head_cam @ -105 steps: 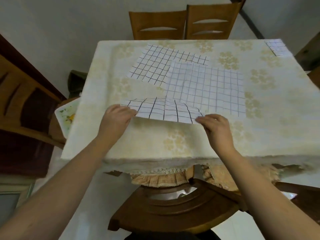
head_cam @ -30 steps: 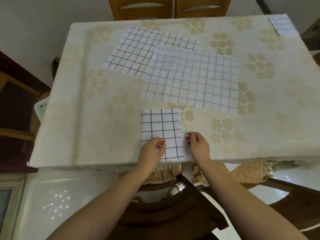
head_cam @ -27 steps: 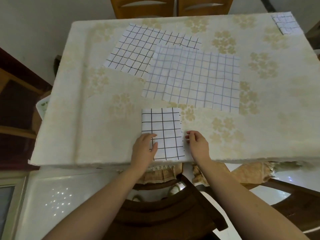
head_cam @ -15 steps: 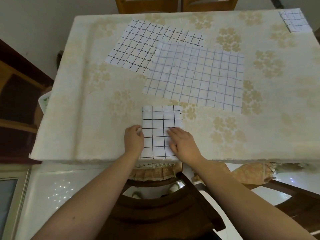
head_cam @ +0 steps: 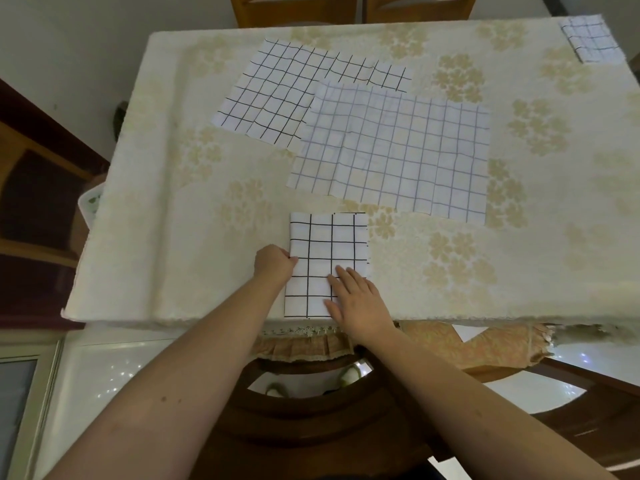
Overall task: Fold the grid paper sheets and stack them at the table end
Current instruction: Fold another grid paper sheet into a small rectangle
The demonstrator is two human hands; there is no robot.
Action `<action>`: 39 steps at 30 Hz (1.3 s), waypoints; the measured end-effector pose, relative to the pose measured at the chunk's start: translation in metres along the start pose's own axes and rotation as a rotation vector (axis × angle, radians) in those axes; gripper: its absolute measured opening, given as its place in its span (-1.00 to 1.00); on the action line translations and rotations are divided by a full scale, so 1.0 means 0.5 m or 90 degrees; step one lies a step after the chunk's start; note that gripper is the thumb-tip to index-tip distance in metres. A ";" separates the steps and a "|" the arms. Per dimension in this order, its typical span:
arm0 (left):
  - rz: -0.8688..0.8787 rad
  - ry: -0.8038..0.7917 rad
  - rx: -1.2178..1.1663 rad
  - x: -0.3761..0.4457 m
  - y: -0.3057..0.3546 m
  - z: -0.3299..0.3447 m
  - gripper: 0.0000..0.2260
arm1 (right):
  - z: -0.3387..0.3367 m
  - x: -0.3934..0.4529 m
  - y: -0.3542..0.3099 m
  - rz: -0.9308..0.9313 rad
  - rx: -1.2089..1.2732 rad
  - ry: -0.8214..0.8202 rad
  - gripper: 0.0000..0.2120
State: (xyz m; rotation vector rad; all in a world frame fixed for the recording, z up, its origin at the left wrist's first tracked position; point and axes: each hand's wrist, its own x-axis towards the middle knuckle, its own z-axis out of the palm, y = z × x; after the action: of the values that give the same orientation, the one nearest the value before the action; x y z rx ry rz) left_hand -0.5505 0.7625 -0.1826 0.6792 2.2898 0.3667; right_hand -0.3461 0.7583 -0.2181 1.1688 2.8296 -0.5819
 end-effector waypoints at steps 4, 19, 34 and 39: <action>0.037 0.010 -0.110 -0.008 -0.010 0.003 -0.68 | -0.013 0.013 0.021 0.048 0.061 0.095 -0.52; 0.026 -0.079 -0.356 -0.007 -0.069 -0.021 -0.72 | -0.070 0.116 0.104 0.434 0.368 0.054 -0.51; 0.041 -0.087 -0.463 -0.033 -0.091 -0.046 -0.73 | -0.085 0.071 0.110 0.383 0.485 0.142 -0.70; -0.062 -0.130 -0.517 -0.039 -0.084 -0.057 -0.85 | -0.092 0.060 0.103 0.400 0.528 0.157 -0.73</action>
State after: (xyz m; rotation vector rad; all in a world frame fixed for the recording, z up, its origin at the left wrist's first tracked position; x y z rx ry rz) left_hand -0.5741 0.7151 -0.1702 0.1730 1.7482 1.0446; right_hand -0.3270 0.8282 -0.1971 2.2271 2.1390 -1.6894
